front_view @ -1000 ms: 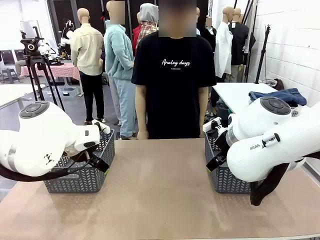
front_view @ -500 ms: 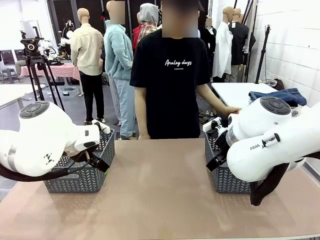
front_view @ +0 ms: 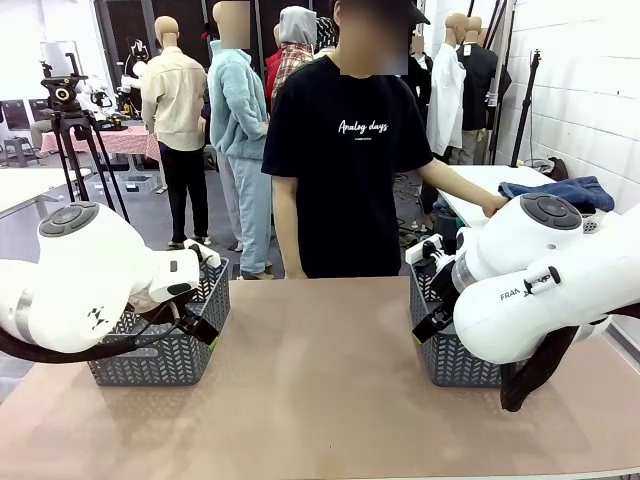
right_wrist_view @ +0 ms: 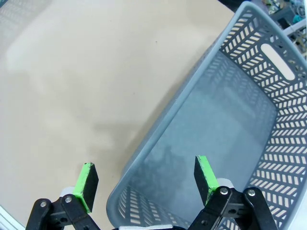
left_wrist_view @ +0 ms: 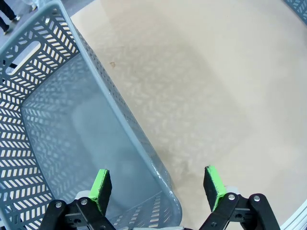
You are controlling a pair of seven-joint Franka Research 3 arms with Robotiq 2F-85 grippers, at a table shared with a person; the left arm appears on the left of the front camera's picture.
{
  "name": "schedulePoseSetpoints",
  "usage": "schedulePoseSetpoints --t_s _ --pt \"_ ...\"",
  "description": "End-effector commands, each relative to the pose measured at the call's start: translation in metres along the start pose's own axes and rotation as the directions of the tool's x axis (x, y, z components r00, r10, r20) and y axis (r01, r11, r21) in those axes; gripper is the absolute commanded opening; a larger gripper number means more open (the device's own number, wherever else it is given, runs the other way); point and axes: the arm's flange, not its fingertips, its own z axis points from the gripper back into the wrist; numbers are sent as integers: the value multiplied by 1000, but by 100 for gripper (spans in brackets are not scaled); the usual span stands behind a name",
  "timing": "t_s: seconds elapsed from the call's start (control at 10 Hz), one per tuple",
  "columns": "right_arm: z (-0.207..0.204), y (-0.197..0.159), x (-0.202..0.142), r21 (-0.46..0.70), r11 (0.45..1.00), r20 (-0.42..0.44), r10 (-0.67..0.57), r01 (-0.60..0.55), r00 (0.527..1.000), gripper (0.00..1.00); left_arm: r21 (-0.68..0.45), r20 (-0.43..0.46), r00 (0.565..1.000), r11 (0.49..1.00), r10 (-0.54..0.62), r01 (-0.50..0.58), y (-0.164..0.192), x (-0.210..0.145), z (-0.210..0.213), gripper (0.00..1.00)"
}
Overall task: Sort the tops and bottoms.
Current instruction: Lift clothes from the center of the table with your left hand.
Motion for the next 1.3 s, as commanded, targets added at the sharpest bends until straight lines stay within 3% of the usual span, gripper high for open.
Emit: schedulePoseSetpoints --t_s 0.0,1.2 --pt "0 0 0 0 1000 0 -1 1 1000 100 0 0 1000 1000 3 -3 1 0 0 100" --pt "0 0 0 0 1000 0 0 0 1000 100 0 0 1000 1000 0 0 0 0 0 100"
